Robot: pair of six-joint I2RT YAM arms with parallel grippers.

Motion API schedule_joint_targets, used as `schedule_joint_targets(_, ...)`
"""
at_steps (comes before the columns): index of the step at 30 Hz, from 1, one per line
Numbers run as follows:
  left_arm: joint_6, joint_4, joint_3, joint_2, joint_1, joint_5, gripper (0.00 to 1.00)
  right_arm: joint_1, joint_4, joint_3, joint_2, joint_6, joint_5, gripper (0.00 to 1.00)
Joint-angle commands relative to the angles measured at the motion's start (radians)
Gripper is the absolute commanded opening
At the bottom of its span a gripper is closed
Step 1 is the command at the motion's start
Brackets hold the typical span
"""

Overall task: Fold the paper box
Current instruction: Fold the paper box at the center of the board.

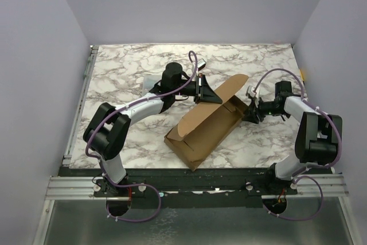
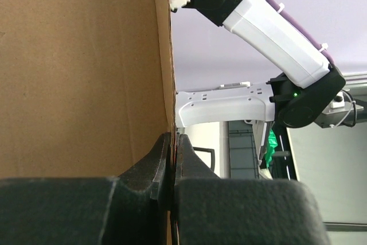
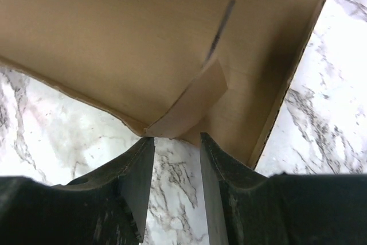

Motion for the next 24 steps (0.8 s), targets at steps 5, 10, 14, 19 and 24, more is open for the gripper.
schedule_joint_targets(5, -0.060, 0.082, 0.005, 0.025, -0.004, 0.039, 0.00, -0.001, -0.309, 0.077, 0.075, -0.414, -0.096, 0.47)
schedule_joint_targets(10, -0.057, 0.083, 0.009, 0.035, 0.005, 0.040, 0.00, -0.001, -0.338, 0.061, 0.066, -0.455, -0.093, 0.51)
schedule_joint_targets(14, -0.057, 0.082, 0.028, 0.048, 0.005, 0.041, 0.00, -0.001, -0.352, 0.040, 0.055, -0.489, -0.101, 0.49)
schedule_joint_targets(19, -0.057, 0.082, 0.044, 0.056, 0.005, 0.043, 0.00, -0.001, -0.399, 0.044, 0.059, -0.549, -0.094, 0.44)
schedule_joint_targets(24, -0.057, 0.082, 0.043, 0.055, 0.005, 0.045, 0.00, -0.001, -0.408, 0.046, 0.064, -0.568, -0.055, 0.28)
